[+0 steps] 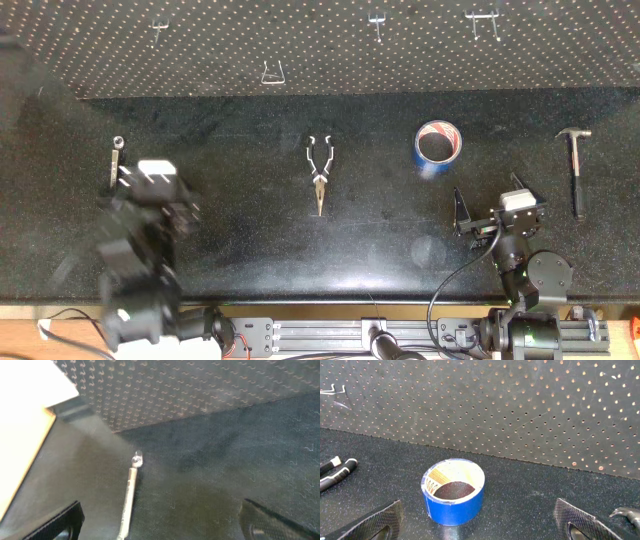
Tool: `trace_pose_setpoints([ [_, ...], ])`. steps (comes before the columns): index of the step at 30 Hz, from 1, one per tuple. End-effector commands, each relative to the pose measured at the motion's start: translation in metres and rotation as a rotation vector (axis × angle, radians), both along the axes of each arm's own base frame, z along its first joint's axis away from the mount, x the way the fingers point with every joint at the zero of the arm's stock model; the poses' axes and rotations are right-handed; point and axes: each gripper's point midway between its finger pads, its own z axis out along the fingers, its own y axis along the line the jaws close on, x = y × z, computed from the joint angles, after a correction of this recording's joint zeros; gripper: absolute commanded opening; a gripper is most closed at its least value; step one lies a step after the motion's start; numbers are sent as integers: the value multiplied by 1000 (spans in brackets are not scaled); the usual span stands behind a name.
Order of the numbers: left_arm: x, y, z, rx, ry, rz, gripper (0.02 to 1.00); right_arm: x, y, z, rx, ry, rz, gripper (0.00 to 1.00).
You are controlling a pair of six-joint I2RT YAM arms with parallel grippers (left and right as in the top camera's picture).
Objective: Place Tools Onto Pegboard
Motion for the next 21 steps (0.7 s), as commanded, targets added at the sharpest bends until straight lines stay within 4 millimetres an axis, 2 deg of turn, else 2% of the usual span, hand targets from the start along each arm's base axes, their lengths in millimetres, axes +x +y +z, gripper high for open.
trace_pose_setpoints([
  [1,2,42,13,-127,317,123,993,-1,2,-1,16,-1,9,980],
  [4,-5,70,12,-278,474,211,993,-1,2,-1,16,-1,9,980],
  [6,-4,86,13,-384,484,239,993,-1,2,-1,16,-1,9,980],
  [7,-2,96,10,-442,485,208,993,-1,2,-1,16,-1,9,982],
  [10,-7,119,-7,-454,529,189,993,-1,2,-1,16,-1,9,980],
  [13,-6,133,-44,-516,622,197,993,-1,2,-1,16,-1,9,980],
  [17,14,147,-95,-569,698,182,993,-1,2,-1,16,-1,9,980],
  [21,29,146,-131,-594,789,153,996,-1,2,-1,16,-1,9,980],
])
